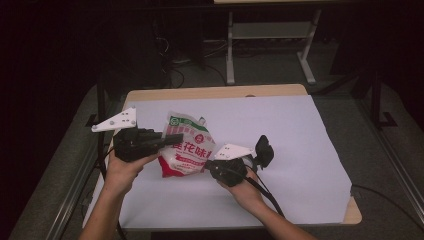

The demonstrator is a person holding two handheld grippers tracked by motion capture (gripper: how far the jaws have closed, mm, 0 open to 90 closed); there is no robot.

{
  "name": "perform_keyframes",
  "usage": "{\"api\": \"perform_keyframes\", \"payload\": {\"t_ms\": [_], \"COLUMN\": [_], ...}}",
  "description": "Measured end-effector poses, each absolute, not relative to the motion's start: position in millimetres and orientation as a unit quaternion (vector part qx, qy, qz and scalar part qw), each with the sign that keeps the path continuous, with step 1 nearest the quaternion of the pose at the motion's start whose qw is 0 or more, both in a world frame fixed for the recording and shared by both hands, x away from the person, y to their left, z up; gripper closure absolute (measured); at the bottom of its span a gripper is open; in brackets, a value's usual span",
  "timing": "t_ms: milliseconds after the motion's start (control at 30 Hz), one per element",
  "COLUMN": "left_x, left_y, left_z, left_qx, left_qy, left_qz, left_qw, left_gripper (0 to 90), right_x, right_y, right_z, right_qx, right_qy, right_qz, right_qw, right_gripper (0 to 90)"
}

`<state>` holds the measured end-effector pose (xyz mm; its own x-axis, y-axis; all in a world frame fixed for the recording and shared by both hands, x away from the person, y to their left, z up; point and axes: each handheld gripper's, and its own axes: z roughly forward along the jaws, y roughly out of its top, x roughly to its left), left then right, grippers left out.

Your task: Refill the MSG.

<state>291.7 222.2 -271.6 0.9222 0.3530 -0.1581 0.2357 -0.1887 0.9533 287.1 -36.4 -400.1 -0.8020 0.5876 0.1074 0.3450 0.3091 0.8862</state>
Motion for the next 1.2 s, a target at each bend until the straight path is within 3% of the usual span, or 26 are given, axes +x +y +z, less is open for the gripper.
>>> {"api": "perform_keyframes", "payload": {"t_ms": [667,1200], "left_x": [301.7,310.7], "left_y": [195.6,173.5], "left_z": [-267.9,-269.1], "left_qx": [0.764,0.764], "left_qy": [0.203,0.202], "left_qz": [0.066,0.06], "left_qw": [0.609,0.61], "left_gripper": [90.0,90.0], "right_x": [271.2,263.3], "right_y": [-30.7,-22.9], "right_z": [-406.3,-409.6], "right_qx": [0.279,0.268], "right_qy": [0.79,0.794], "right_qz": [0.52,0.52], "right_qw": [0.165,0.166], "right_gripper": [89.8,89.8]}}
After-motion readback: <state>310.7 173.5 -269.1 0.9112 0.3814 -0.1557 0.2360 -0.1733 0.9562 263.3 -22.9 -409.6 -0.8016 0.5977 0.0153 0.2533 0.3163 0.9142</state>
